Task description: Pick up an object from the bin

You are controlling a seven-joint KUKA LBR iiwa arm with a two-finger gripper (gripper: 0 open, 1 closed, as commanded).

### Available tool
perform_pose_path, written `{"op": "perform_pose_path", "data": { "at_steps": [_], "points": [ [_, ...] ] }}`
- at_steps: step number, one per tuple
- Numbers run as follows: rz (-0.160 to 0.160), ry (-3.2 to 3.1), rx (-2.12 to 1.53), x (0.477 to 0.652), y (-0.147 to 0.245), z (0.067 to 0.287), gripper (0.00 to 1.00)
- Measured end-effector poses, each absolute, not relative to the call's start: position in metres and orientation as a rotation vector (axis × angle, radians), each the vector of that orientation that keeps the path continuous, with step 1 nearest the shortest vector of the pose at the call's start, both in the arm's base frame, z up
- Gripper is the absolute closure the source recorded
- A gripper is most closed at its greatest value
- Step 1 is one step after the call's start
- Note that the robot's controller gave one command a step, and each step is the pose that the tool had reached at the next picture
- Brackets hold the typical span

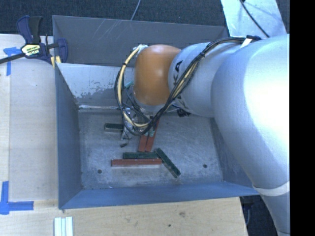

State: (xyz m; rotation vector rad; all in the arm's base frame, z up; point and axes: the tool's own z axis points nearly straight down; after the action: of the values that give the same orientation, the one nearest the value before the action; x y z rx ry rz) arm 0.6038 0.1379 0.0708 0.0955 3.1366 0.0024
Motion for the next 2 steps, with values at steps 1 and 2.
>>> {"op": "perform_pose_path", "data": {
  "at_steps": [1,2],
  "points": [
    [0.002,3.137,0.096,0.6038,0.1379,0.0709,1.00],
    [0.002,3.138,0.096,0.6032,0.1377,0.0732,1.00]
  ]
}}
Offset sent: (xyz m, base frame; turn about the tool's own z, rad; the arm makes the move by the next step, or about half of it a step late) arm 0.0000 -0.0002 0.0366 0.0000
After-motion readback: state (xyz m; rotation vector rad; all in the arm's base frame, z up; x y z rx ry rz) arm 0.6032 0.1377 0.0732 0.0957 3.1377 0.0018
